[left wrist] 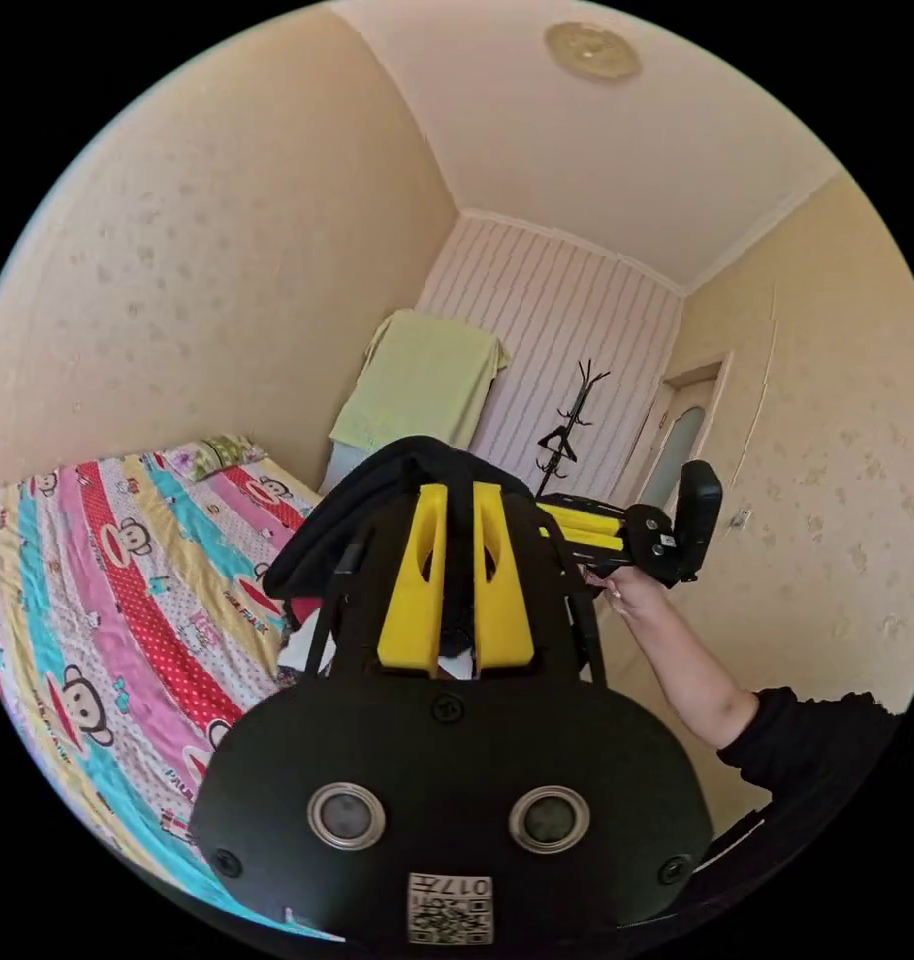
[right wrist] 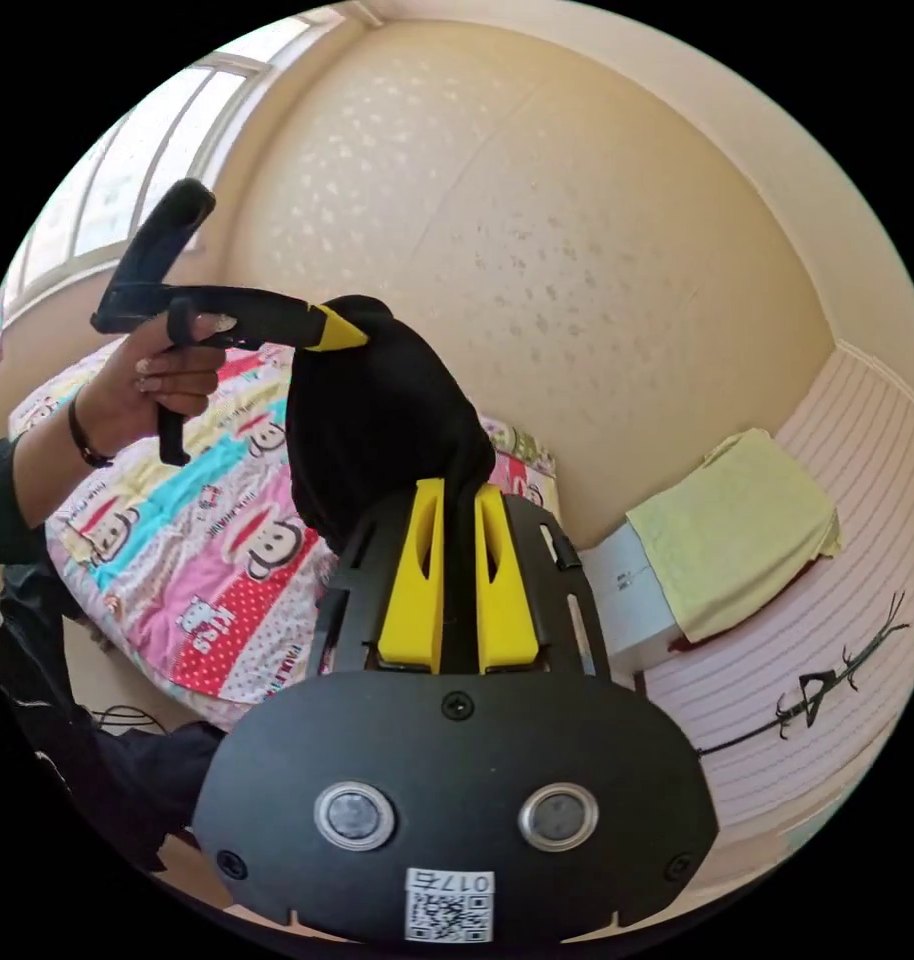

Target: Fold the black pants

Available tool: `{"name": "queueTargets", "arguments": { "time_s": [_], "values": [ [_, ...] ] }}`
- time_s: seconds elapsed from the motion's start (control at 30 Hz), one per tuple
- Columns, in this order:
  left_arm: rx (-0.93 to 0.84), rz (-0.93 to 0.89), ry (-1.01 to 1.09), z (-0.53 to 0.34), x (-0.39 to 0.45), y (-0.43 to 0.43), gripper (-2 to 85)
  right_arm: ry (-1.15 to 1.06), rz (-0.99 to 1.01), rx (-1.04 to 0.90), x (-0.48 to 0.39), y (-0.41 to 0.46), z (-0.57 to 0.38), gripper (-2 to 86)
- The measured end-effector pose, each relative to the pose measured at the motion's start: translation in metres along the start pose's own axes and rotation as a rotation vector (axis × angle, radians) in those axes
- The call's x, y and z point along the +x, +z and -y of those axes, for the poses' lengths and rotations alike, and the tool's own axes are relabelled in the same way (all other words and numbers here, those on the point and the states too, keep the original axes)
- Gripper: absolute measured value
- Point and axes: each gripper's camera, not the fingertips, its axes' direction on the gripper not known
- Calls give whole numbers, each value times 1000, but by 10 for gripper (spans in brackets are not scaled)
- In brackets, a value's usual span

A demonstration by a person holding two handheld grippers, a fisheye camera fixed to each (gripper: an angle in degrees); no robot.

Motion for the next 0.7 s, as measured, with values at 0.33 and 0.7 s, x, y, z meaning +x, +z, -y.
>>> {"name": "queueTargets", "arguments": {
  "time_s": [0.33,0.7],
  "values": [
    [-111,572,-105,-131,-42,-265,78,218,567,-254,-177,237,-19,57],
    [-91,490,-663,-464,-64,-375,83,348,477,-424,-328,271,-150,242]
  ]
}}
